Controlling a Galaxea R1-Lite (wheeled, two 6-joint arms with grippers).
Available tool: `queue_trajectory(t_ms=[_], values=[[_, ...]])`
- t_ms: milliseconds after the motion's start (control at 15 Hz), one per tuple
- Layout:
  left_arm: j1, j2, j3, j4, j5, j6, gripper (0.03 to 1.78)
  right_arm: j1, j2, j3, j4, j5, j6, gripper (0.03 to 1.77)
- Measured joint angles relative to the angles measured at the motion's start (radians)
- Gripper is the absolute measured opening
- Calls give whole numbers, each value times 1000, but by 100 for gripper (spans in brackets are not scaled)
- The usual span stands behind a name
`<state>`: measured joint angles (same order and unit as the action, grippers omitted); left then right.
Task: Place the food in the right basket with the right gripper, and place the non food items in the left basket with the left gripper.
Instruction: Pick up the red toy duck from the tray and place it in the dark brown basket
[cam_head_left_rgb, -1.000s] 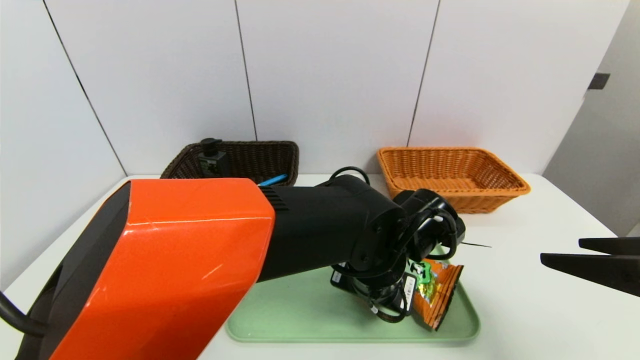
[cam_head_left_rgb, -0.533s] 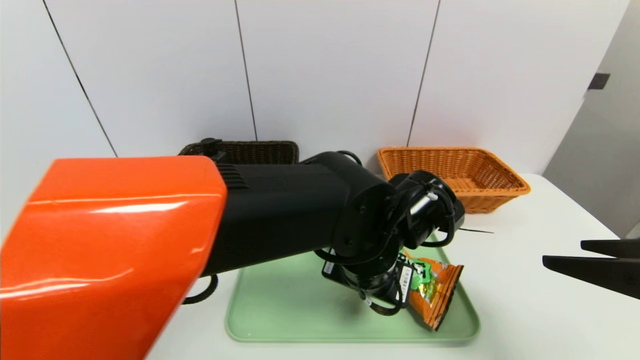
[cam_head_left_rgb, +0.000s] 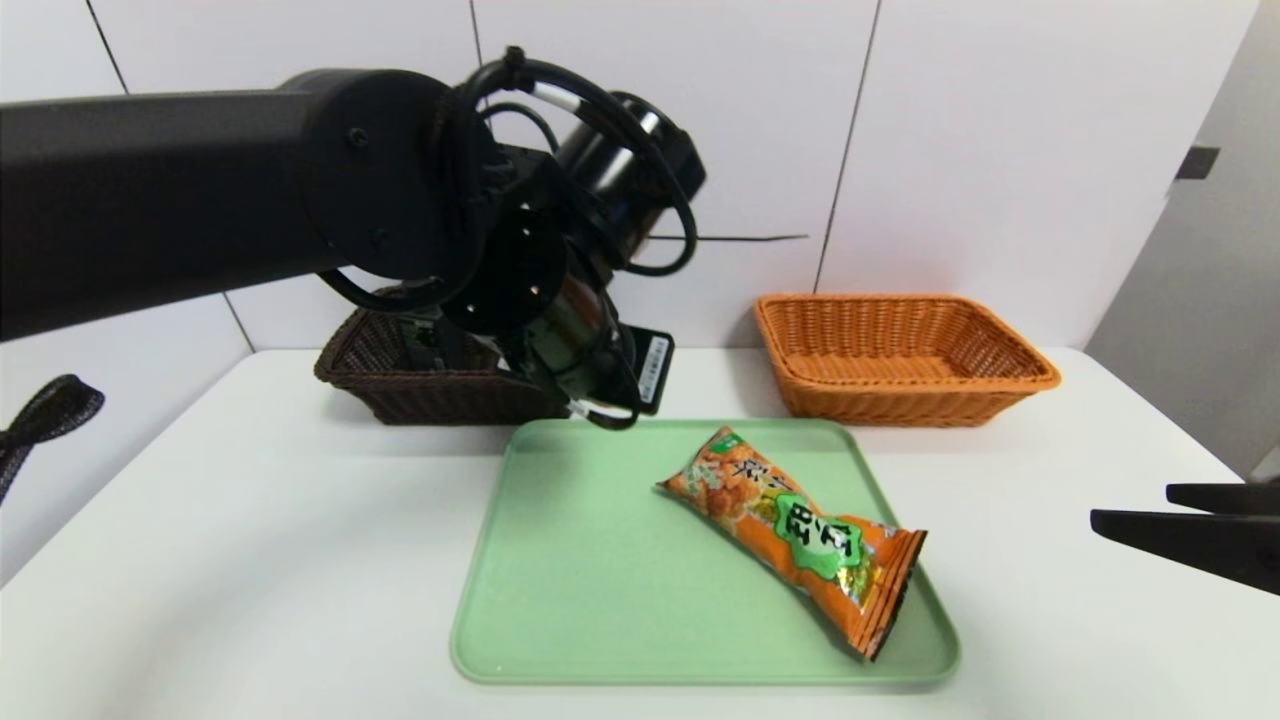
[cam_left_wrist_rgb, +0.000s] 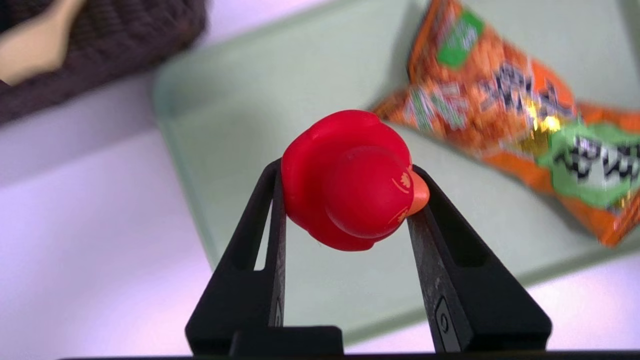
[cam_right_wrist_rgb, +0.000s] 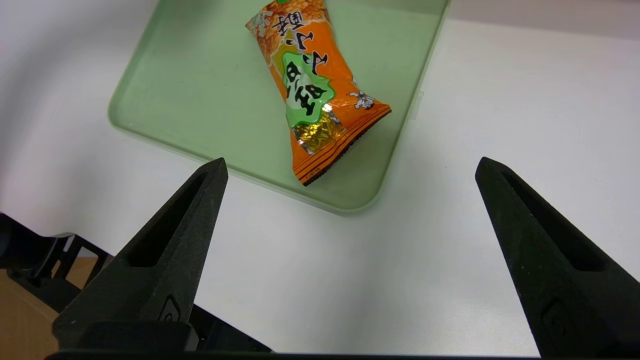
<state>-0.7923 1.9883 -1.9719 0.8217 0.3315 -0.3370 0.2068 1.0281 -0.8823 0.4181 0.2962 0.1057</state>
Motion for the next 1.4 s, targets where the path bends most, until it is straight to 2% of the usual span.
queue_trajectory(t_ms=[267, 533, 867, 1067, 1200, 1267, 1400], values=[[176, 5, -1, -210, -14, 142, 74, 0, -5, -1, 0, 0, 1, 171], [305, 71, -2, -363, -60, 207, 73, 0, -12, 0, 0, -1, 1, 171], [388, 164, -2, -410, -79, 211, 73, 0, -17, 7, 0, -1, 1, 171], [400, 195, -2, -410, -115, 209, 71, 0, -20, 8, 0, -2, 1, 171], [411, 211, -3, -411, -117, 208, 71, 0, -22, 8, 1, -2, 3, 171], [413, 219, -3, -410, -117, 203, 75, 0, -23, 8, 1, -2, 3, 171], [413, 229, -3, -410, -118, 201, 96, 0, -24, 8, 2, -2, 2, 171]])
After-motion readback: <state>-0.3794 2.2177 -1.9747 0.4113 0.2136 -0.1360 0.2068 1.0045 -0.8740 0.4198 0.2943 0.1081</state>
